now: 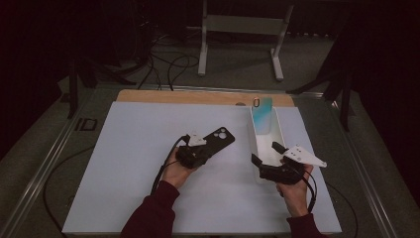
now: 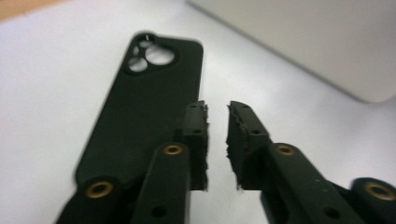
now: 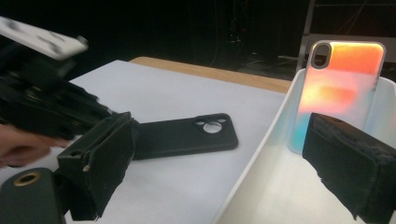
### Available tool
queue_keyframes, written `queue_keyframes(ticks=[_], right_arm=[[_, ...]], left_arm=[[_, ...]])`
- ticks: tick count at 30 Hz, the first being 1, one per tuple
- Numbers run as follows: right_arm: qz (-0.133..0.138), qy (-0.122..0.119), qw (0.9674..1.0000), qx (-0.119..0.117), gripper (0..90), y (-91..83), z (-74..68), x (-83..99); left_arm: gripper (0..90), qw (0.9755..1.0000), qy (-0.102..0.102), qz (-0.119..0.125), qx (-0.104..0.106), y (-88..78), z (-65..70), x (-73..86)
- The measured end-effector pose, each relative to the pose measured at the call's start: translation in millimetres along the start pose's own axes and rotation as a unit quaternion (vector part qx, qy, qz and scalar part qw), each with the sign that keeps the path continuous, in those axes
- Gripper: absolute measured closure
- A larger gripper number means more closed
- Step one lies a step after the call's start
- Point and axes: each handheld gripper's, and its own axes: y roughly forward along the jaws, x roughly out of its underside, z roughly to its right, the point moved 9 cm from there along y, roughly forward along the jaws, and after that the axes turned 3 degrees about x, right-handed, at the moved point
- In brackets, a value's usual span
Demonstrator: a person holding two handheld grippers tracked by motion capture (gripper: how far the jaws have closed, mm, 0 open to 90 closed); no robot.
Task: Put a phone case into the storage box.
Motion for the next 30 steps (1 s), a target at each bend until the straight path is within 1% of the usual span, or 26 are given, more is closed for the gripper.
queue_keyframes(ticks=[2, 3, 7, 8, 9, 10, 11, 13, 14, 15, 16, 17, 21, 23, 25, 27, 28, 30], right_arm=[[-0.001, 0.000, 1.0000, -0.001, 8.7, 0.3, -0.3, 0.7], [-0.002, -0.001, 1.0000, -0.001, 8.7, 0.5, -0.5, 1.2], [-0.005, -0.002, 1.0000, -0.004, 8.7, 1.6, -0.1, 4.0], [-0.005, -0.002, 1.0000, -0.004, 8.7, 1.3, 0.1, 4.1], [-0.004, -0.001, 1.0000, -0.005, 8.7, 1.0, -0.1, 3.7], [-0.003, -0.001, 1.0000, -0.005, 8.7, 0.6, 0.0, 3.1], [0.000, -0.001, 1.0000, -0.006, 8.7, 0.0, -0.3, 2.2], [0.003, -0.001, 1.0000, -0.007, 8.7, -0.7, -0.9, 1.3], [0.003, -0.002, 1.0000, -0.006, 8.7, -0.9, -0.8, 1.0], [0.003, -0.002, 1.0000, -0.006, 8.7, -1.1, -0.9, 0.9], [0.003, -0.002, 1.0000, -0.007, 8.7, -1.4, -1.0, 0.8], [0.004, -0.003, 1.0000, -0.007, 8.7, -1.9, -1.1, 0.7], [0.006, -0.002, 0.9999, -0.008, 8.7, -2.9, -0.7, 0.8], [0.006, -0.003, 0.9999, -0.008, 8.7, -3.2, -0.5, 1.6], [0.005, -0.007, 0.9999, -0.008, 8.7, -3.8, -0.4, 2.6], [0.006, -0.011, 0.9999, -0.007, 8.7, -4.7, -0.3, 3.2], [0.007, -0.016, 0.9998, -0.006, 8.7, -5.6, 0.0, 3.2], [0.010, -0.015, 0.9998, -0.006, 8.7, -6.7, -0.2, 2.4]], left_arm=[[64.8, 0.9999, -0.003, 0.013, -0.006, -11.8, -3.3, -2.2], [60.2, 0.9998, -0.005, 0.018, -0.004, -18.6, -4.8, -2.8], [51.5, 0.9983, 0.007, 0.053, -0.021, -51.9, -13.2, -3.9], [50.3, 0.9979, 0.008, 0.060, -0.024, -58.1, -14.9, -3.5], [46.7, 0.9972, 0.006, 0.068, -0.028, -66.6, -17.3, -2.5], [42.9, 0.9964, 0.005, 0.077, -0.033, -77.0, -20.0, -0.6], [40.0, 0.9956, 0.007, 0.084, -0.040, -83.3, -22.0, 0.5], [32.5, 0.9930, 0.010, 0.102, -0.058, -101.3, -26.9, 4.2], [28.0, 0.9922, 0.010, 0.107, -0.064, -106.7, -28.2, 5.6], [23.3, 0.9909, 0.010, 0.112, -0.074, -113.5, -30.5, 7.7], [19.5, 0.9900, 0.010, 0.116, -0.080, -122.3, -32.7, 11.7], [16.9, 0.9897, 0.011, 0.117, -0.081, -126.4, -33.7, 14.2], [14.4, 0.9887, 0.008, 0.116, -0.095, -142.2, -39.9, 28.9], [10.0, 0.9881, 0.001, 0.121, -0.094, -148.8, -43.2, 36.4], [7.6, 0.9876, 0.000, 0.117, -0.105, -153.8, -49.1, 44.6], [2.1, 0.9881, -0.006, 0.112, -0.106, -157.6, -53.9, 51.3], [0.0, 0.9877, -0.007, 0.110, -0.111, -159.1, -56.1, 53.7], [0.0, 0.9869, -0.013, 0.108, -0.120, -162.8, -60.7, 58.0]])
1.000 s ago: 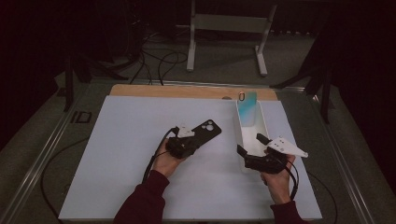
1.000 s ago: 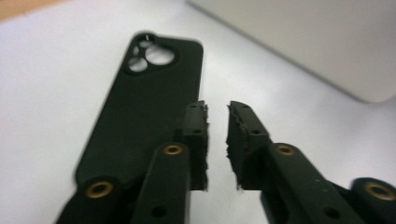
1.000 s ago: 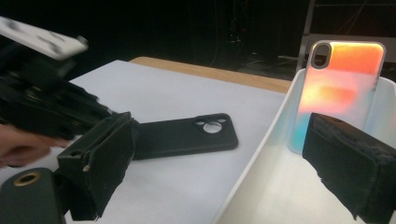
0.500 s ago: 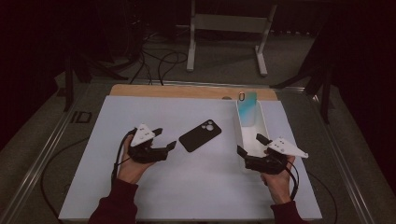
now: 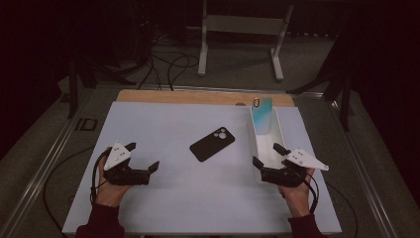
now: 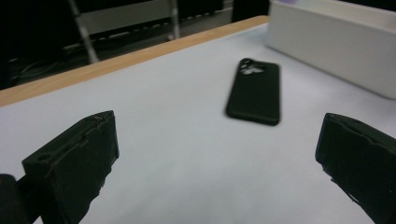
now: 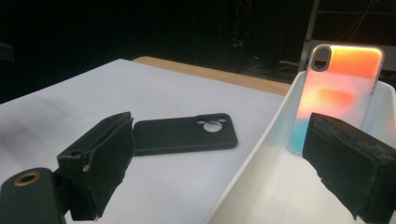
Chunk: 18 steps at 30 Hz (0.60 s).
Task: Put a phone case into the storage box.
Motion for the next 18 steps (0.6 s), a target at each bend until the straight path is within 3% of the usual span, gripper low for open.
queue_keyframes(ticks=[2, 8, 12, 18], right_arm=[[0.002, 0.000, 1.0000, -0.001, 8.7, -1.0, -0.1, -1.0], [0.004, -0.002, 1.0000, -0.003, 8.7, -1.6, -1.2, -2.0], [0.005, -0.001, 1.0000, -0.004, 8.7, -2.6, -0.8, -2.9], [0.005, -0.002, 1.0000, -0.005, 8.7, -2.6, -0.9, -3.1]], left_arm=[[0.0, 1.0000, -0.001, -0.003, -0.003, -1.8, -2.5, 0.3], [0.0, 0.9997, 0.008, -0.020, 0.012, 6.8, 2.4, -7.9], [0.0, 0.9983, 0.019, -0.046, 0.032, 23.3, 9.2, -14.0], [0.0, 0.9942, 0.043, -0.083, 0.053, 57.5, 22.3, -24.5]])
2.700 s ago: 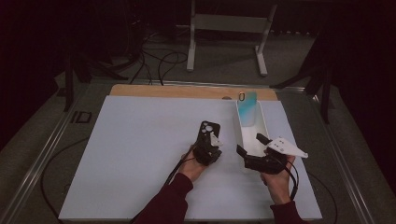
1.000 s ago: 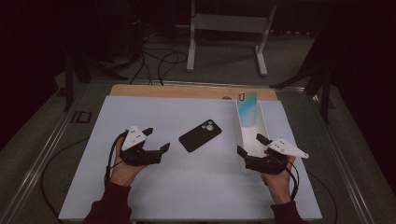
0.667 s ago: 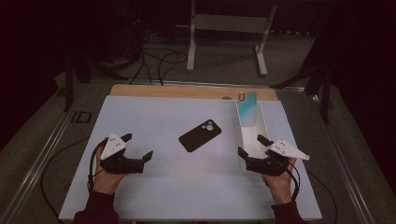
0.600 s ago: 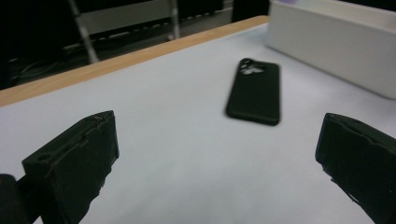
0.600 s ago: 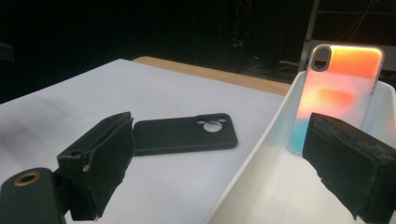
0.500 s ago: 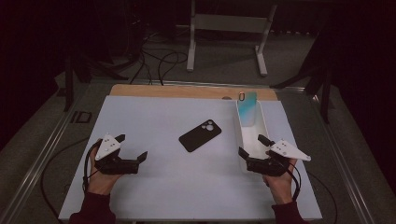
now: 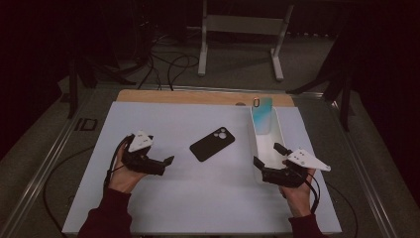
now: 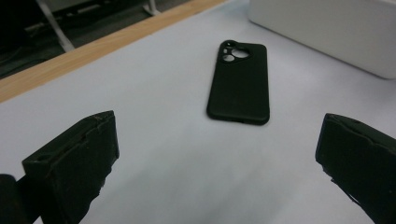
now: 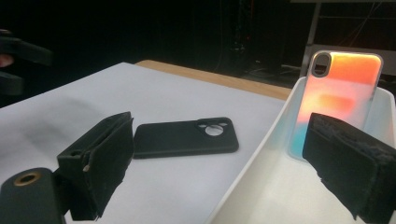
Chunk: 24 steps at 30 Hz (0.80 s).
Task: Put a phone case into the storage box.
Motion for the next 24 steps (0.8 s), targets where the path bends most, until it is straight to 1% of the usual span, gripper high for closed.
queue_keyframes(ticks=[1, 2, 3, 5, 6, 7, 9, 10, 13, 14, 15, 16, 17, 19, 21, 22, 23, 24], right_arm=[[0.000, -0.001, 1.0000, 0.000, 8.7, 0.1, -0.1, 0.0], [0.000, -0.001, 1.0000, 0.000, 8.7, 0.1, -0.2, -0.1], [-0.001, -0.001, 1.0000, 0.000, 8.7, 0.0, -0.3, -0.1], [0.000, 0.000, 1.0000, -0.001, 8.7, -0.2, -0.5, -0.3], [0.000, 0.000, 1.0000, -0.001, 8.7, -0.3, -0.4, -0.3], [-0.001, 0.000, 1.0000, -0.001, 8.7, -0.3, -0.4, -0.3], [0.000, 0.000, 1.0000, 0.000, 8.7, -0.3, 0.1, -0.4], [0.001, 0.001, 1.0000, 0.000, 8.7, -0.3, 0.4, -0.6], [0.002, 0.001, 1.0000, -0.001, 8.7, -0.2, -0.3, -1.2], [0.001, 0.001, 1.0000, -0.002, 8.7, -0.2, -0.6, -1.3], [0.001, 0.001, 1.0000, -0.002, 8.7, -0.2, -0.6, -1.3], [0.001, 0.000, 1.0000, -0.002, 8.7, -0.1, -0.8, -1.4], [0.001, 0.000, 1.0000, -0.002, 8.7, -0.1, -0.8, -1.4], [0.004, -0.002, 1.0000, -0.002, 8.7, -0.1, -1.1, -2.7], [0.005, -0.002, 1.0000, -0.002, 8.7, 0.0, -1.1, -2.9], [0.005, -0.002, 1.0000, -0.002, 8.7, 0.0, -1.1, -2.9], [0.004, 0.000, 1.0000, -0.004, 8.7, 0.3, -2.0, -2.9], [0.004, 0.000, 1.0000, -0.004, 8.7, 0.3, -2.0, -2.9]], left_arm=[[0.0, 1.0000, 0.005, -0.007, 0.004, 8.3, 1.6, -3.6], [0.0, 0.9999, 0.007, -0.012, 0.006, 13.4, 2.6, -5.6], [0.0, 0.9997, 0.010, -0.019, 0.012, 22.4, 4.4, -9.0], [0.0, 0.9993, 0.015, -0.028, 0.017, 36.8, 6.7, -14.1], [0.0, 0.9991, 0.014, -0.032, 0.022, 42.2, 7.8, -15.5], [0.0, 0.9987, 0.013, -0.040, 0.028, 51.0, 9.0, -17.2], [0.0, 0.9981, 0.014, -0.051, 0.031, 64.7, 9.1, -18.8], [0.0, 0.9980, 0.011, -0.054, 0.033, 69.6, 9.2, -19.3], [0.0, 0.9967, 0.010, -0.072, 0.036, 88.6, 9.2, -19.3], [0.0, 0.9963, 0.010, -0.078, 0.035, 92.5, 9.0, -19.1], [0.0, 0.9963, 0.010, -0.078, 0.035, 92.5, 9.0, -19.1], [0.0, 0.9952, 0.015, -0.090, 0.036, 103.1, 9.9, -19.1], [0.0, 0.9952, 0.015, -0.090, 0.036, 103.1, 9.9, -19.1], [0.0, 0.9934, 0.019, -0.107, 0.037, 115.3, 11.7, -17.5], [0.0, 0.9934, 0.019, -0.107, 0.037, 115.3, 11.7, -17.5], [0.0, 0.9913, 0.024, -0.123, 0.038, 124.4, 13.8, -15.3], [0.0, 0.9903, 0.026, -0.130, 0.041, 128.8, 14.9, -14.3], [0.0, 0.9903, 0.026, -0.130, 0.041, 128.8, 14.9, -14.3]])
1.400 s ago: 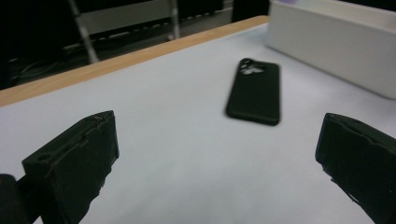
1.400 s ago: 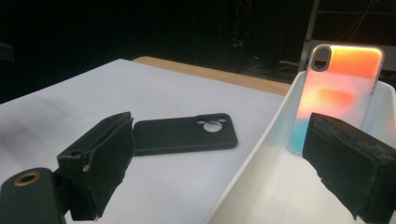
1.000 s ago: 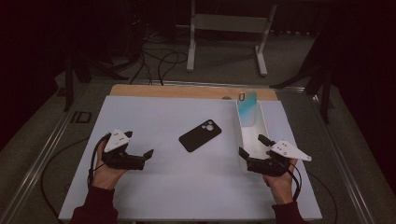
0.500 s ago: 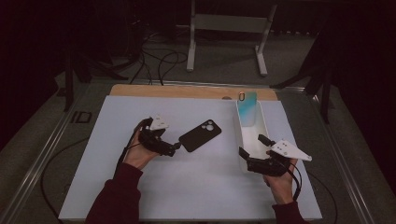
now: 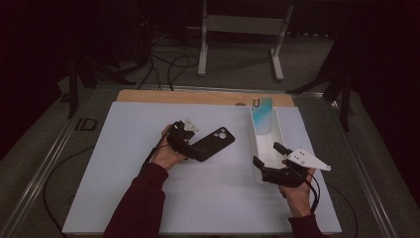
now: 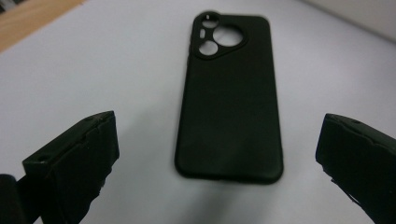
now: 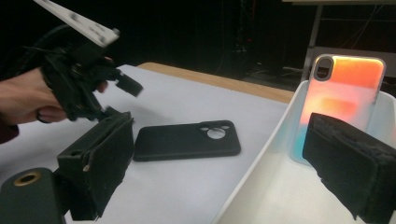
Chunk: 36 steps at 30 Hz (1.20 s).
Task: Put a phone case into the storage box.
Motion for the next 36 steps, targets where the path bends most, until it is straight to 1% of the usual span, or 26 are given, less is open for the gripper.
queue_keyframes(ticks=[1, 2, 4, 5, 7, 8, 9, 11, 13, 16, 17, 23, 25, 28, 36], right_arm=[[0.000, 0.000, 1.0000, 0.000, 8.7, 0.1, -0.3, 0.0], [-0.001, 0.000, 1.0000, -0.001, 8.7, -0.1, -0.9, -0.2], [0.001, 0.001, 1.0000, -0.002, 8.7, -0.1, -0.8, -1.0], [0.002, 0.002, 1.0000, -0.001, 8.7, 0.2, -0.4, -1.2], [0.002, 0.002, 1.0000, -0.002, 8.7, 0.8, -0.3, -1.0], [0.001, 0.000, 1.0000, -0.002, 8.7, 1.0, -0.3, -0.7], [0.000, 0.001, 1.0000, -0.003, 8.7, 1.0, -0.7, -0.6], [0.000, 0.001, 1.0000, -0.003, 8.7, 1.2, -0.8, -0.7], [0.001, 0.002, 1.0000, -0.004, 8.7, 1.6, -0.8, -0.8], [0.001, 0.002, 1.0000, -0.004, 8.7, 1.4, -1.0, -1.2], [0.002, 0.002, 1.0000, -0.004, 8.7, 1.3, -0.8, -1.6], [0.004, 0.005, 1.0000, -0.005, 8.7, 1.4, -0.8, -2.6], [0.004, 0.002, 1.0000, -0.005, 8.7, 1.4, -1.7, -3.2], [0.004, 0.003, 1.0000, -0.004, 8.7, 0.7, -1.7, -3.8], [0.006, 0.006, 1.0000, -0.003, 8.7, -0.5, 1.5, -3.9]], left_arm=[[0.0, 0.9999, 0.001, -0.009, 0.006, 8.4, 2.6, -0.8], [0.3, 0.9998, 0.005, -0.015, 0.011, 11.7, 3.9, -0.3], [0.4, 0.9996, 0.010, -0.027, 0.006, 17.9, 3.7, 0.8], [0.6, 0.9994, 0.009, -0.031, 0.011, 21.0, 3.9, 1.2], [0.8, 0.9990, 0.010, -0.043, 0.010, 27.2, 2.7, 2.4], [1.1, 0.9988, 0.008, -0.046, 0.015, 30.4, 3.1, 2.7], [1.3, 0.9986, 0.010, -0.050, 0.017, 33.1, 3.4, 3.1], [2.1, 0.9983, 0.007, -0.054, 0.020, 38.4, 4.0, 3.2], [2.6, 0.9980, 0.009, -0.060, 0.016, 43.6, 3.2, 3.4], [4.3, 0.9974, 0.009, -0.069, 0.022, 52.3, 4.3, 4.8], [3.5, 0.9974, 0.003, -0.066, 0.027, 53.3, 4.1, 4.3], [3.9, 0.9970, 0.003, -0.071, 0.030, 54.1, 4.3, 4.5], [6.0, 0.9963, 0.003, -0.080, 0.031, 53.0, 5.3, 3.9], [13.0, 0.9955, 0.011, -0.089, 0.030, 50.8, 7.9, 2.6], [16.1, 0.9957, 0.003, -0.089, 0.025, 48.8, 9.5, 2.3]])
